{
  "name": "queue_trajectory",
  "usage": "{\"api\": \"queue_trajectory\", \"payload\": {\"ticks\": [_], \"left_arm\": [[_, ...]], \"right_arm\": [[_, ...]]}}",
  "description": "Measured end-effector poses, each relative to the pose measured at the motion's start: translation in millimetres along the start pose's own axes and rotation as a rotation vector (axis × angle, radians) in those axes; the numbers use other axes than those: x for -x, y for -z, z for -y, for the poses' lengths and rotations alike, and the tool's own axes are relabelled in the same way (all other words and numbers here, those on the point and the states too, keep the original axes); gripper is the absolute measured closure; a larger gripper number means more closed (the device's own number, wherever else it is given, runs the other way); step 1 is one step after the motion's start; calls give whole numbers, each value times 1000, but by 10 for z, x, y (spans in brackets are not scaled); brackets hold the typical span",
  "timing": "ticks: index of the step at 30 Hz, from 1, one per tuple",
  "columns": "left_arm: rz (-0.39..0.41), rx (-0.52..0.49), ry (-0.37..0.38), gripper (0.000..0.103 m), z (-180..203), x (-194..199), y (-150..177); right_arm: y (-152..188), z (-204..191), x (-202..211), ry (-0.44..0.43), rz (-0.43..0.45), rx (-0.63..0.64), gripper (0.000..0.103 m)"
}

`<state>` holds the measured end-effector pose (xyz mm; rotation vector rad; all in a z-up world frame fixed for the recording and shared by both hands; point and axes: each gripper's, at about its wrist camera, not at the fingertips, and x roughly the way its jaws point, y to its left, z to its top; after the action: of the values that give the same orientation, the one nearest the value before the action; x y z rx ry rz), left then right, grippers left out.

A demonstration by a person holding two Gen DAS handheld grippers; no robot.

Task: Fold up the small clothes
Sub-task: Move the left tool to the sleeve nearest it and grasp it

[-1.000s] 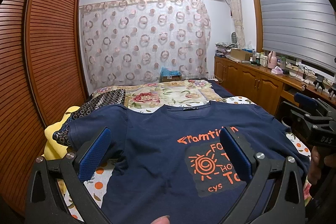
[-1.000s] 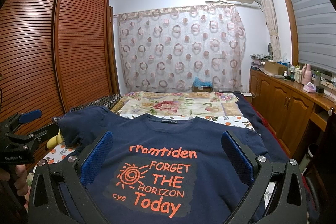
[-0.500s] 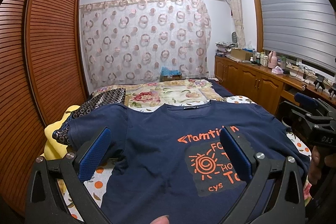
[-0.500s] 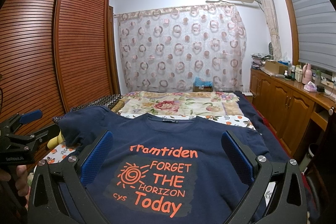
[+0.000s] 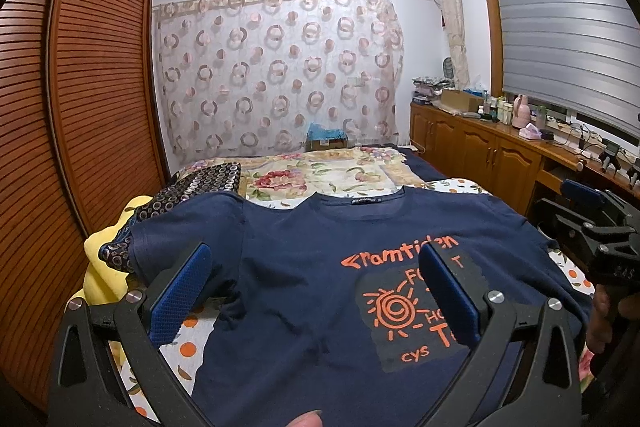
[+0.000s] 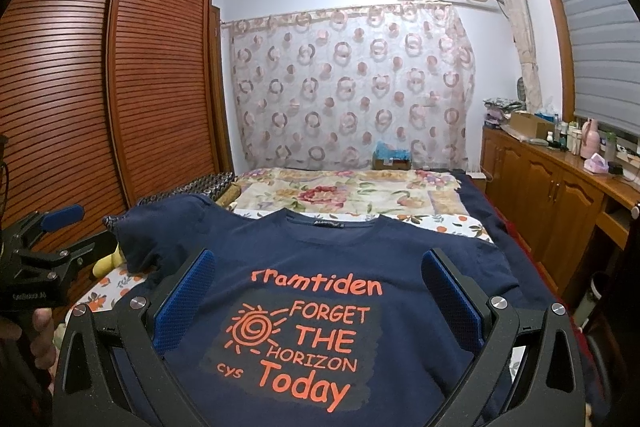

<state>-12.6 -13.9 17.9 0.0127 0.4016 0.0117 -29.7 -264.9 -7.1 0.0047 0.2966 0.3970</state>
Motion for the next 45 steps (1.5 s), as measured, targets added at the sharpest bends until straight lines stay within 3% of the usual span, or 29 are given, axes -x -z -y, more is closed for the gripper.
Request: {"api": "queue_trajectory", "payload": {"ticks": [9,12,24,33,38,42,45], "left_arm": [[-64,17,-12,0,-323,-229,175],[-88,13,-23,0,-439,-290,228],[-145,40,-79,0,-1049,-379,371],[-181,152,-14,0,-1609,-510,290],[-214,195,18,16,-1846,-754,203],[-254,216,21,35,-1968,-1007,163],[-298,235,8,40,-2091,-1241,175]], "right_arm": [[52,-27,-179,-42,-61,22,0],[70,-28,-238,-3,-75,36,0],[4,51,-482,-66,-172,11,3],[-102,125,-706,-130,-246,20,7],[-130,169,-855,-143,-275,51,7],[-149,191,-941,-136,-283,71,7],[-146,198,-1000,-134,-290,67,7]]}}
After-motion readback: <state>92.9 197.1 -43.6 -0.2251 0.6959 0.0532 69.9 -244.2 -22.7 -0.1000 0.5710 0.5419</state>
